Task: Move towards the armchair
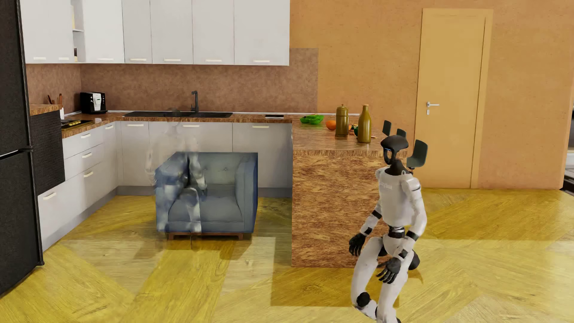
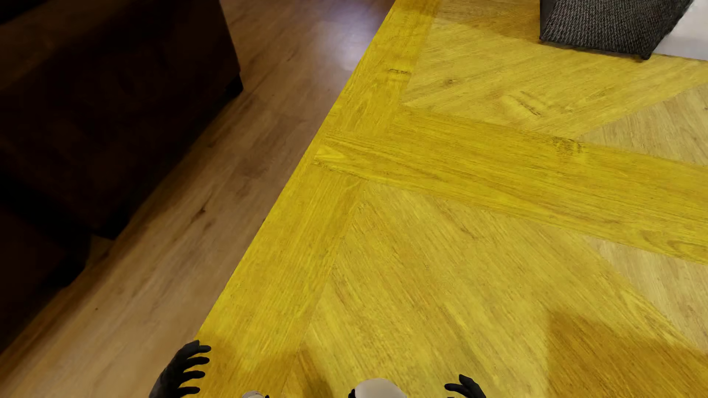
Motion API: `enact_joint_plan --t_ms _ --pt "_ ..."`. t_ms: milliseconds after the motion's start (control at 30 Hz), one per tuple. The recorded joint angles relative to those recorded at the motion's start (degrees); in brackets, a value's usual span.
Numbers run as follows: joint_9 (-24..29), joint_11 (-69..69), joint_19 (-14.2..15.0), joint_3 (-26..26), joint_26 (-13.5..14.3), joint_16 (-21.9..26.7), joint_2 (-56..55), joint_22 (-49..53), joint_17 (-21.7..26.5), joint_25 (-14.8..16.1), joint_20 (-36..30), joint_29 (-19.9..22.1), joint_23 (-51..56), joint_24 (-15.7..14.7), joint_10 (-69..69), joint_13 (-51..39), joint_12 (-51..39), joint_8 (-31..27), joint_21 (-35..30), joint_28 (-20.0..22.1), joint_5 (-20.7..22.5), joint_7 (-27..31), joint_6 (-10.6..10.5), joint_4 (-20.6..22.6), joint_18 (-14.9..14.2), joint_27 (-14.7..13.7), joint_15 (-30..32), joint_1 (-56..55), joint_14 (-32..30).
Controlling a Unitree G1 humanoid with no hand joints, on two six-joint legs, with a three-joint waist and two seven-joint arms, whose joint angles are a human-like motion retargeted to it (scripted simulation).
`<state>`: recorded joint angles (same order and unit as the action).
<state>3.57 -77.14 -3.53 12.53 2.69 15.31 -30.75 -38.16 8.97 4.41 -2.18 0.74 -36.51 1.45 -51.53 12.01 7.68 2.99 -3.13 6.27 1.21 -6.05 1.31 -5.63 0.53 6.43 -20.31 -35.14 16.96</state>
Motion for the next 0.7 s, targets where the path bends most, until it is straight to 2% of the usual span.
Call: enact_joint_plan --t_ms 33,67,100,133,167,200,267,300,333,367,400,433,467,500,533,567,600,633,667,700 --pt "-0.53 4.83 1.99 1.75 -0.20 -1.77 -1.19 3.26 1.22 -0.04 -1.55 -1.35 1.08 -1.45 0.82 1.74 -1.53 1.44 1.27 1.53 -1.89 -1.65 1.22 -0.76 -4.29 0.07 -5.07 3.57 2.27" --pt "-1.46 10.37 3.86 3.30 -0.24 -3.48 -1.17 5.87 1.31 -0.73 -3.23 -1.65 1.28 -2.38 1.61 3.85 -3.18 1.55 2.47 2.47 -3.66 -3.13 2.65 -0.95 -4.39 0.21 -10.16 7.19 4.63" --pt "-2.95 17.57 5.08 4.11 0.29 -5.02 -1.14 6.73 1.78 -1.47 -4.50 -1.20 0.40 -2.60 1.49 4.70 -4.61 0.64 2.04 2.77 -4.58 -4.52 3.33 -1.70 -3.63 0.69 -12.39 9.79 7.56" --pt "-2.97 19.50 -0.08 3.08 0.60 -6.97 1.51 6.07 2.85 -1.72 -5.81 -0.39 -1.19 -1.96 -3.24 5.91 -6.32 1.08 0.77 2.60 -4.44 -3.07 3.06 -2.65 -6.28 0.62 -9.23 10.64 8.86" --pt "-2.90 19.47 -0.30 0.16 0.79 -8.46 3.72 6.36 4.07 -1.91 -6.22 0.78 -3.95 -0.84 -12.94 5.96 -5.63 0.42 -1.63 1.96 -2.98 0.73 2.13 -2.70 -8.44 0.29 -11.09 7.37 3.54" --pt "-3.44 21.06 -0.25 -3.75 1.19 -9.10 5.97 4.24 4.49 -1.87 -5.74 2.24 -6.56 0.45 -20.83 5.86 -3.74 -0.16 -2.57 0.80 -1.75 5.86 0.12 -0.54 -10.36 -0.43 -12.42 2.32 -2.70" --pt "-4.08 27.10 0.16 -9.85 -1.00 -5.90 12.18 3.57 1.99 -1.53 -0.34 4.78 -4.16 2.56 -18.53 1.89 3.14 -2.96 0.53 -1.98 0.40 9.15 -3.74 1.91 -13.70 -0.78 -13.57 -3.31 2.42" --pt "-3.86 30.69 0.63 -10.84 -3.13 -4.13 16.25 3.95 0.19 -2.40 1.12 5.46 -1.63 3.41 -14.61 -0.80 6.98 -4.84 -0.27 -2.82 0.92 8.60 -5.26 2.02 -15.10 -0.97 -14.13 -4.72 4.87" --pt "-2.90 31.53 0.93 -11.10 -5.30 -3.85 19.22 4.79 -0.82 -3.86 2.05 5.26 -0.19 3.88 -10.42 -3.18 8.24 -5.82 -1.62 -3.09 1.46 7.68 -7.02 1.54 -15.53 -1.48 -14.09 -5.80 4.52" --pt "-1.96 25.65 0.15 -10.79 -5.04 -4.03 18.18 3.68 -1.46 -5.16 2.48 4.25 1.35 3.64 -3.06 -5.30 8.10 -6.71 -0.81 -2.90 2.31 7.19 -8.49 0.89 -15.53 -1.73 -11.84 -5.24 3.16" --pt "-0.35 12.77 -2.46 -7.88 -1.99 -1.95 13.76 -0.35 -1.83 -5.72 2.13 2.67 2.70 2.31 4.65 -6.37 7.01 -6.07 -1.20 -2.20 2.46 5.86 -8.10 -0.62 -14.84 -1.84 -4.54 -1.74 -5.14" --pt "0.92 3.85 -2.86 -4.97 -0.23 0.51 7.50 0.20 -0.63 -5.11 2.14 0.06 1.73 0.04 3.51 -4.68 4.50 -3.57 -1.22 -0.69 0.37 3.34 -4.95 -1.02 -9.40 -2.42 3.40 0.41 -2.13" --pt "1.77 3.27 -2.03 -2.57 0.84 0.55 3.27 2.00 1.33 -4.43 1.39 -2.58 0.56 -1.96 3.26 -1.02 1.22 -0.57 0.16 1.12 -1.82 1.32 -2.28 -1.88 -2.73 -2.74 2.49 3.41 0.65" --pt "1.45 7.22 -1.53 0.95 1.40 -0.99 0.55 3.32 2.37 -4.24 -0.86 -4.29 0.53 -3.22 4.27 2.34 -2.00 1.01 3.08 2.74 -4.46 -0.51 0.95 -2.01 -3.07 -2.02 -3.45 6.87 2.80" --pt "-0.14 14.53 -0.68 2.99 0.67 -4.03 -0.74 5.91 3.02 -4.45 -3.30 -3.68 0.66 -3.37 4.08 5.50 -5.19 0.96 3.19 3.48 -5.99 -1.87 3.51 -2.52 -7.09 -0.67 -8.41 9.40 5.65" --pt "-1.35 21.48 2.92 3.63 0.60 -5.96 0.36 6.89 2.37 -4.43 -6.10 -1.91 -0.49 -2.52 -0.13 7.99 -7.84 0.17 2.51 3.27 -5.95 -1.22 5.37 -3.17 -7.97 0.68 -8.03 10.25 7.93" --pt "-1.03 21.12 1.87 2.45 1.52 -8.32 3.19 4.67 2.62 -3.84 -6.89 0.38 -4.02 -0.91 -11.30 7.58 -9.46 -0.38 -1.90 2.25 -4.00 1.94 5.81 -4.10 -6.56 2.04 -9.81 7.54 3.72" --pt "-0.92 21.86 2.06 0.60 2.54 -8.94 6.10 3.22 2.69 -2.51 -6.36 2.23 -5.58 0.90 -18.35 5.99 -7.06 -1.28 -4.15 0.51 -2.71 6.14 4.83 -2.22 -4.96 3.08 -11.74 3.62 -3.10" --pt "-0.85 23.39 2.35 -1.80 3.33 -8.74 9.18 2.23 1.77 -0.94 -3.52 3.74 -2.82 2.92 -16.59 4.55 -2.92 -2.02 -3.04 -1.46 -1.21 8.59 2.61 -0.83 -3.76 4.07 -13.27 0.73 -1.95" --pt "-0.95 23.03 2.40 -3.69 4.07 -6.45 11.17 1.62 -0.62 0.39 -1.56 5.18 1.39 4.66 -3.93 2.39 1.62 -2.67 -0.93 -3.02 0.17 9.62 0.21 -0.36 -2.75 4.39 -15.00 -0.47 4.52"
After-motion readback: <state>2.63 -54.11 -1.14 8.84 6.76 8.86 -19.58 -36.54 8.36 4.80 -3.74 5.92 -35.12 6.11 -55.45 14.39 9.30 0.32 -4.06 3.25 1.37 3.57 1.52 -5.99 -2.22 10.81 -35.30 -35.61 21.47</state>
